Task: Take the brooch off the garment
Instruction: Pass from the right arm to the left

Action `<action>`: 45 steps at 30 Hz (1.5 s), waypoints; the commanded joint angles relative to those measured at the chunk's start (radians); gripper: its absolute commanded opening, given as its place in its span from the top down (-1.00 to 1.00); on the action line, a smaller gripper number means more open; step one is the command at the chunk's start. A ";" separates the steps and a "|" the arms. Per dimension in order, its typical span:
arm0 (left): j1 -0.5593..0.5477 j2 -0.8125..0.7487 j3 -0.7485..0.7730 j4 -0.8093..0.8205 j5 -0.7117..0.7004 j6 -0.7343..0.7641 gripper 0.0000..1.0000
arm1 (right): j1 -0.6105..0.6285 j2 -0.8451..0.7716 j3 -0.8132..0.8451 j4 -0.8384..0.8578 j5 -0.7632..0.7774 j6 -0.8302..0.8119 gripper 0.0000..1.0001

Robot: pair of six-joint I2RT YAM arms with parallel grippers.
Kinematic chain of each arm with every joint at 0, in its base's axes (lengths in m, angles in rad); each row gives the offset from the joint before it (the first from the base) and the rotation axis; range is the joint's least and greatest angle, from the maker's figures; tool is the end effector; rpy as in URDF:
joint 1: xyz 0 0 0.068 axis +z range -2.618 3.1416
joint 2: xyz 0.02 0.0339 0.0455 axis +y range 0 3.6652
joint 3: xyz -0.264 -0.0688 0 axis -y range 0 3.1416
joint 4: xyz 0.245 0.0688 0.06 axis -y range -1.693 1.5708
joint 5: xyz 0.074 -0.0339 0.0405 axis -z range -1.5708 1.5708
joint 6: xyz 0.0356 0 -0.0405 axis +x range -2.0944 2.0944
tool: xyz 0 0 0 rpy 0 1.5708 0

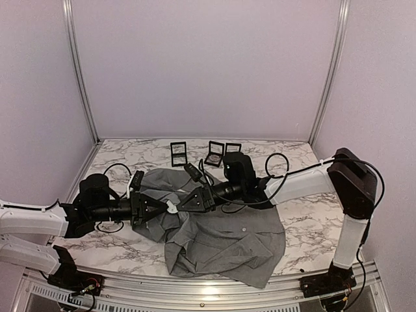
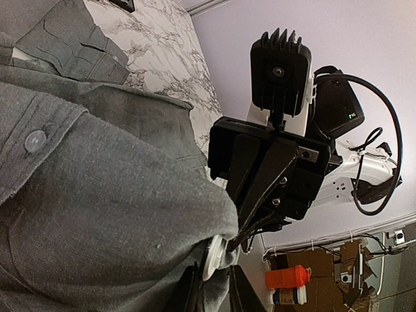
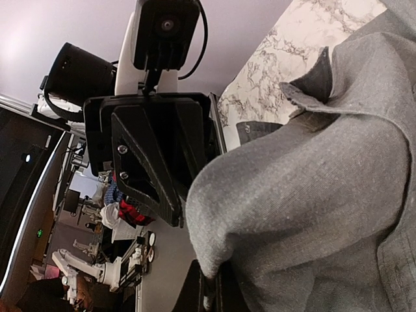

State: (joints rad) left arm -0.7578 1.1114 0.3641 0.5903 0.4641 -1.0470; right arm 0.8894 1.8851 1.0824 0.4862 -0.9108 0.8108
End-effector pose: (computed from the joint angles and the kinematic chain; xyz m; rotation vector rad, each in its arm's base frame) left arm 0.1546 -0.1683 0.2111 0.1118 2.0476 -1.6419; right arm 0.2339 0.3331 0.2002 -0.8567 2.1427 1.8871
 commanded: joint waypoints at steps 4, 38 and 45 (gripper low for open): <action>0.013 0.023 0.048 -0.001 0.087 0.034 0.65 | -0.006 -0.008 0.051 -0.096 -0.086 -0.091 1.00; 0.018 0.051 0.102 -0.197 0.206 0.116 1.00 | 0.010 0.009 0.141 -0.349 -0.009 -0.284 0.49; 0.018 0.053 0.137 -0.427 0.194 0.158 1.00 | 0.011 -0.007 0.168 -0.423 0.107 -0.337 0.23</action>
State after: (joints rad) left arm -0.7387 1.1774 0.4679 0.3435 0.6609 -0.9325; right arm 0.8944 1.9064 1.1995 0.1360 -0.9031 0.5308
